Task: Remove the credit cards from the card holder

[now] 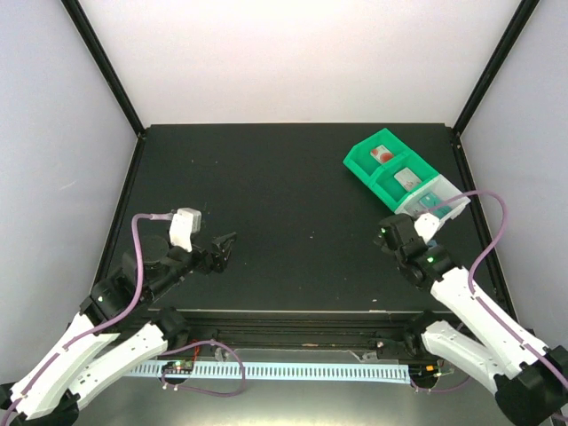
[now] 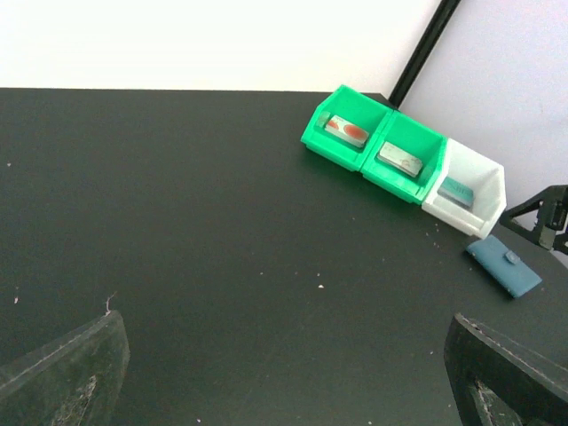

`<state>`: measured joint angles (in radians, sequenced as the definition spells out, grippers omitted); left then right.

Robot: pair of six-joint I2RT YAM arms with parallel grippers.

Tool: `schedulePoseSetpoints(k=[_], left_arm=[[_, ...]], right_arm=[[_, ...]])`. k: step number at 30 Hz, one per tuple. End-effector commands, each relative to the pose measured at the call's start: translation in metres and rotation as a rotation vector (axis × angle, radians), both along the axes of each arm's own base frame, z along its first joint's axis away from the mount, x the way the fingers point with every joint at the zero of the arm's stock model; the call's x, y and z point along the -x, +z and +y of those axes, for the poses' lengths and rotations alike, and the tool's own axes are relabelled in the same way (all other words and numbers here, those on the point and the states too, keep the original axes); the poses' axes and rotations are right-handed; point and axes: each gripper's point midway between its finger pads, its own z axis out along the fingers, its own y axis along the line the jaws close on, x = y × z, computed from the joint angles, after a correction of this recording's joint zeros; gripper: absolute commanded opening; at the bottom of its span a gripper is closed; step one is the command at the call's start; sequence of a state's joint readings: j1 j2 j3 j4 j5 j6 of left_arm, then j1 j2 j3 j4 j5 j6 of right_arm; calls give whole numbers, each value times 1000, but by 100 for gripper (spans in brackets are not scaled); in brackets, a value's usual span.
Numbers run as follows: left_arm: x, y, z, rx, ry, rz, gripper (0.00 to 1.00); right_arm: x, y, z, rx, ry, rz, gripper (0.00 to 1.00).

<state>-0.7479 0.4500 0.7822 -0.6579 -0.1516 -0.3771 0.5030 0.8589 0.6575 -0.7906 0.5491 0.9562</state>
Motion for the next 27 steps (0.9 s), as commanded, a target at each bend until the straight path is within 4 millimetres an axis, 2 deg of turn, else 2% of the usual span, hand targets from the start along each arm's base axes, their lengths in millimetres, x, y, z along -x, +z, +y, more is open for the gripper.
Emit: schedulePoseSetpoints(k=[1,5,8,13,17,22,27], left_arm=[[0,3,-1,-23,-19,-40,99],[-1,3,1,-3,-3,-71,99],[0,3,2,1,-8,-88,99],[1,-5,5,-30,-4,-92,99],[1,-7,4,-46,-14,-86,99],[2,-7,3,-52,-22,-91,99],[1,-7,3,-54,-22,-97,99]], right_arm=[[-5,-10,-23,-31,-74,-3,100],[-8,-16,-44,-30,-161,-7,100],[-9,-28,-59,-49,-227,11,100],[-20,-52,-67,-137,-259,30,98],[-24,-71,-72,-201,-289,57,84],[-22,-87,-83,-185,-339,103,71],[-21,-96,-89,-164,-356,124,65]])
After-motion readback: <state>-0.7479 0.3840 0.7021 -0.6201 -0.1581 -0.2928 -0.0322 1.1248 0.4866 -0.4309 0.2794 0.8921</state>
